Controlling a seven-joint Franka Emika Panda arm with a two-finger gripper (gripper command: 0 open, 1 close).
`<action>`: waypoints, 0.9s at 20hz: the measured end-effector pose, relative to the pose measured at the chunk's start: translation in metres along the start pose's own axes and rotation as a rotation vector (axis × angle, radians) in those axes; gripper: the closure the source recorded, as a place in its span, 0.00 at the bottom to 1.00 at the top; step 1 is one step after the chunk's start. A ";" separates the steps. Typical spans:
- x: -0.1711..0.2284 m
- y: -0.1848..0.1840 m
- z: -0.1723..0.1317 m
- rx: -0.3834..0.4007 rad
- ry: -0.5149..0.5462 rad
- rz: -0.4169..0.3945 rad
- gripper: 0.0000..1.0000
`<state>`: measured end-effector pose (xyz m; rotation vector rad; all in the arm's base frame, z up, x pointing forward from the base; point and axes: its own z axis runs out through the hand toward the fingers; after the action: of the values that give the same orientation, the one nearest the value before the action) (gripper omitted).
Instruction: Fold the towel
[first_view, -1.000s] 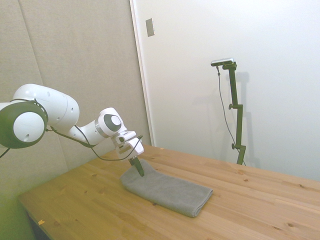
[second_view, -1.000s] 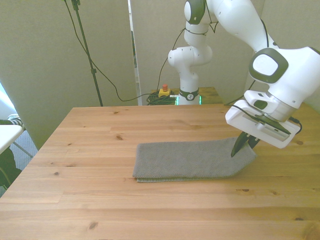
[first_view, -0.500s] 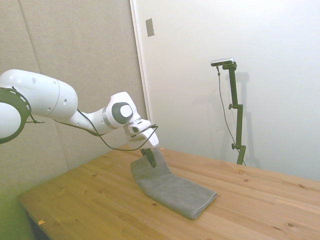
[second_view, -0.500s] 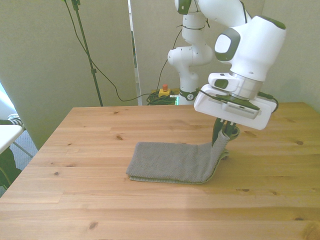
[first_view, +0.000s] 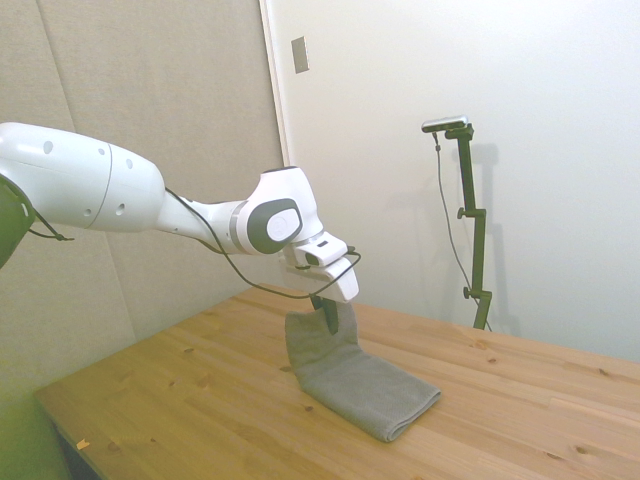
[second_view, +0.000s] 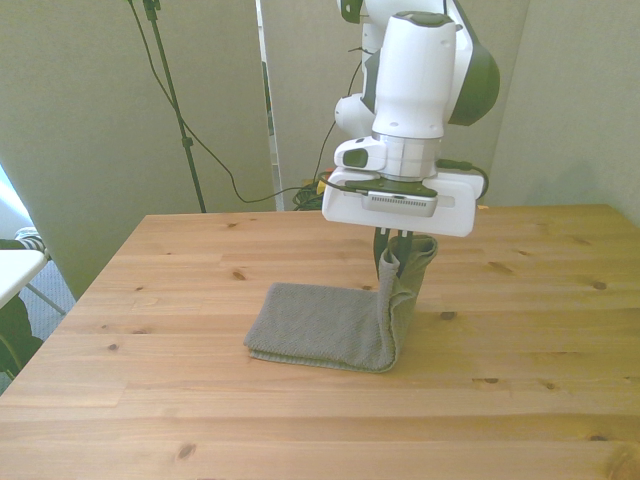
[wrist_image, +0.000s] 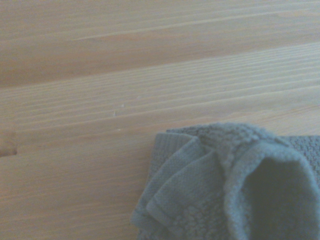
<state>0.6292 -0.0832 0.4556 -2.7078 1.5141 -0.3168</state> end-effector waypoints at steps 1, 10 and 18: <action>0.004 0.003 -0.003 0.016 -0.012 0.001 1.00; 0.045 0.039 -0.015 0.087 -0.054 0.046 1.00; 0.076 0.073 -0.018 0.127 -0.074 0.089 1.00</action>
<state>0.6032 -0.1843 0.4772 -2.5187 1.5340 -0.2961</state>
